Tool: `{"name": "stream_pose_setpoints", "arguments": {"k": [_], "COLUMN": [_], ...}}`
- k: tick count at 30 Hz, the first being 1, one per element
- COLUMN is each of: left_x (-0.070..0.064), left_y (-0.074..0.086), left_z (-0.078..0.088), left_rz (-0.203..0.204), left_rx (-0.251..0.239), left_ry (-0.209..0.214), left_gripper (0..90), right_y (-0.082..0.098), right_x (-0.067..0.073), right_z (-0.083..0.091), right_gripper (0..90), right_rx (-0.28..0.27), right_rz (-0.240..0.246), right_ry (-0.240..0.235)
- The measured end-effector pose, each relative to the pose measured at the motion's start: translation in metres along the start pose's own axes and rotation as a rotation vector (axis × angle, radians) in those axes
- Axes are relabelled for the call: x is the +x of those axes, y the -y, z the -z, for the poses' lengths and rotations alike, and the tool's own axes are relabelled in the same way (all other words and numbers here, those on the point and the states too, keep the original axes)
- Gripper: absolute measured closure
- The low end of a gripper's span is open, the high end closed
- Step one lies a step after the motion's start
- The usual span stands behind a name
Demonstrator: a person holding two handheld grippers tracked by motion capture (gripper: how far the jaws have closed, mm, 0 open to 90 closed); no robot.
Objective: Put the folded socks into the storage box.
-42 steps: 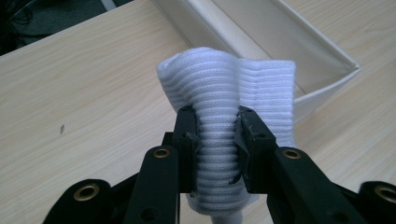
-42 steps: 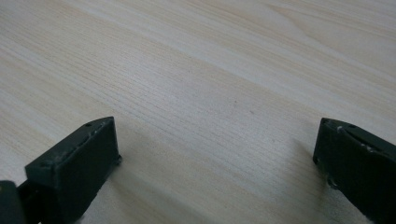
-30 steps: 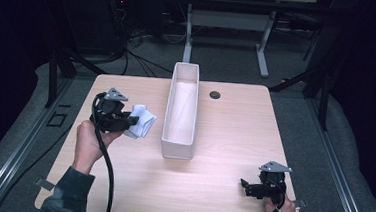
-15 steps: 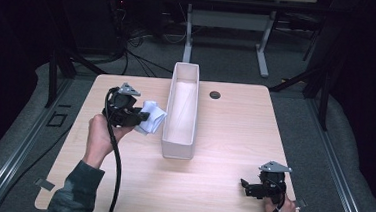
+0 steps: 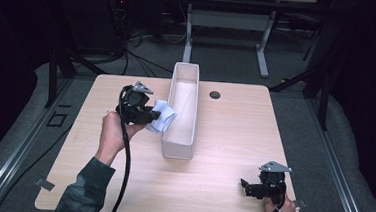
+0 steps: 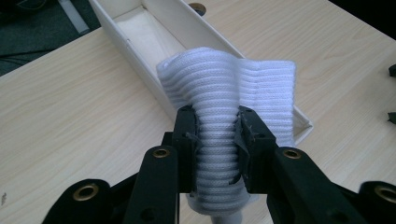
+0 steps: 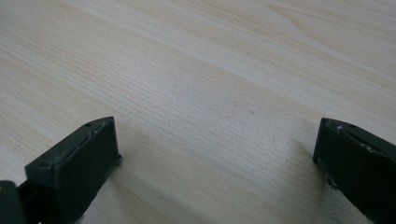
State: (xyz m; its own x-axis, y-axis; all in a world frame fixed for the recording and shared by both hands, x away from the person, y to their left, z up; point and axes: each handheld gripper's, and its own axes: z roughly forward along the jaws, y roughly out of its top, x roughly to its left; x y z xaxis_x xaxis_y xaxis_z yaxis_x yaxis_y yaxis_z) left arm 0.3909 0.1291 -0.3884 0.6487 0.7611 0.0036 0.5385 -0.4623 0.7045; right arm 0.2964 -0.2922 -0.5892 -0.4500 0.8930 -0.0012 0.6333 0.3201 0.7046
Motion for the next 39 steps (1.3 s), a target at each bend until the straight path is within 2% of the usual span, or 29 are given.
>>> {"name": "stream_pose_setpoints", "arguments": {"k": [12,24,39], "left_x": [-0.006,-0.018,-0.021], "left_y": [-0.007,-0.013,-0.007], "left_z": [-0.018,-0.044,-0.076], "left_rz": [0.003,0.011,0.049], "left_rx": [0.020,0.057,0.115], "left_ry": [0.017,0.044,0.051], "left_gripper": [71.9,71.9,71.6], "right_y": [0.000,0.000,0.000], "right_x": [0.000,0.000,0.000], "right_z": [0.000,0.000,0.000], "right_gripper": [0.0,0.0,0.0], "right_rx": [0.000,0.000,0.002], "right_rz": [0.000,0.000,0.002], "right_ry": [0.000,0.000,-0.001]}}
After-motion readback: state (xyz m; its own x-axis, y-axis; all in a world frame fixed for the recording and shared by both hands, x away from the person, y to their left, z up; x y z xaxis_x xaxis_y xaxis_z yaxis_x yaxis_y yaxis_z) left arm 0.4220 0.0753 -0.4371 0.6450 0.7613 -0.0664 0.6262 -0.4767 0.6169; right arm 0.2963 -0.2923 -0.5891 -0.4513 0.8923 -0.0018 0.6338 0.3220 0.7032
